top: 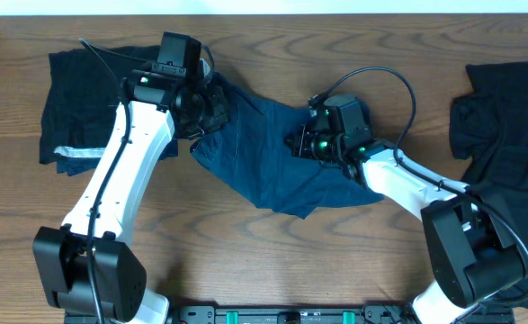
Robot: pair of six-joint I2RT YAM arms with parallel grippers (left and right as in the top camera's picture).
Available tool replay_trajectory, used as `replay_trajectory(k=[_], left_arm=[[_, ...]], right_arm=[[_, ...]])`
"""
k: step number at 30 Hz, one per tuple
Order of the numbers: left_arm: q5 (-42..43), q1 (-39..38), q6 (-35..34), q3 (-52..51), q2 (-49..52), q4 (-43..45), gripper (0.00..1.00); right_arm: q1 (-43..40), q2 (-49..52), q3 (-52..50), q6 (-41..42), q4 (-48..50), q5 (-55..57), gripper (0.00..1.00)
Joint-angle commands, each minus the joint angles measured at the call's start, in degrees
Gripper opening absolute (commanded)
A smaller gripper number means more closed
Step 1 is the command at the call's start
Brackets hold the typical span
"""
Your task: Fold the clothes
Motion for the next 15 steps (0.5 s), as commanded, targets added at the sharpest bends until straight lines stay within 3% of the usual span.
replay_trajectory(k=[1, 11, 15], left_arm=[[1.2, -0.1, -0.5, 2.9, -1.5, -0.8, 0.06], [1.2, -0.2, -0.3, 4.4, -1.5, -1.9, 0.06], [1.2, -0.2, 0.4, 4.4, -1.5, -2.5, 0.06]], right_arm=[[1.2, 2.8, 0.3, -1.1, 0.8, 1.8, 0.01], [5.4, 13.7, 0.3, -0.8, 7.3, 1.8, 0.01], [5.3, 13.7, 0.3, -0.9, 7.6, 1.3, 0.01]])
